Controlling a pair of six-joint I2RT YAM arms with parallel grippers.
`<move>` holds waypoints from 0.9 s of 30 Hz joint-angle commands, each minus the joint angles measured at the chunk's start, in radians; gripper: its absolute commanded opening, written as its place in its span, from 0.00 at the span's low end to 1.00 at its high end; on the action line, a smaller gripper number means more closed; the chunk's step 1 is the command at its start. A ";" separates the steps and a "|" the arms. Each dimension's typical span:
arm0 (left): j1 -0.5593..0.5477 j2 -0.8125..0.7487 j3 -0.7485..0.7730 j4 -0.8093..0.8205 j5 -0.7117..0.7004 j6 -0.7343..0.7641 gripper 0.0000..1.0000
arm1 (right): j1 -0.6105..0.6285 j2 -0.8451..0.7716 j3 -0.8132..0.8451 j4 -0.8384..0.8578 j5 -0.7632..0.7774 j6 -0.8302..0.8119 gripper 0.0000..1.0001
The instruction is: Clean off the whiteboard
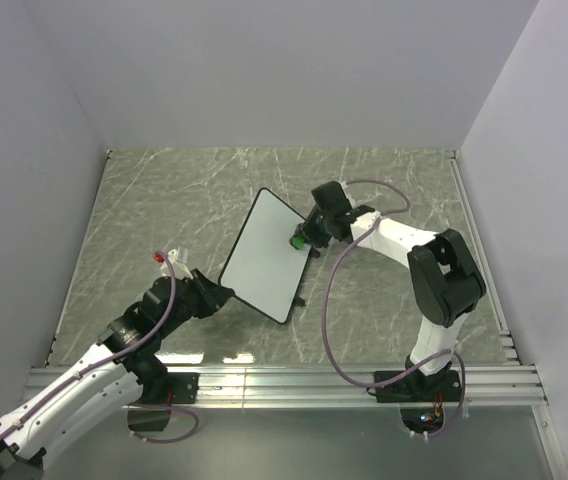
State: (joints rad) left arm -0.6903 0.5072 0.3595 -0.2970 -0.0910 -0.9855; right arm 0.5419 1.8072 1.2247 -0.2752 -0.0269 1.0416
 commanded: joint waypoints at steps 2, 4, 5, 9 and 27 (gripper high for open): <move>-0.026 -0.006 0.012 -0.077 -0.006 0.018 0.00 | -0.045 -0.052 -0.138 0.033 0.018 0.018 0.00; -0.037 -0.006 0.009 -0.077 -0.009 0.013 0.00 | -0.069 -0.055 -0.171 0.044 0.021 0.023 0.00; -0.041 -0.006 0.009 -0.079 -0.009 0.013 0.00 | -0.074 -0.054 -0.172 0.044 0.021 0.023 0.00; -0.048 -0.001 0.010 -0.079 -0.009 0.013 0.00 | -0.076 -0.036 -0.122 0.028 0.021 0.031 0.00; -0.129 -0.021 0.027 -0.125 -0.073 -0.015 0.00 | -0.065 0.103 0.217 -0.081 0.025 0.064 0.00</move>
State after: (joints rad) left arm -0.7849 0.4877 0.3653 -0.3237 -0.1764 -1.0157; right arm 0.4797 1.8946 1.4055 -0.3206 -0.0231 1.1034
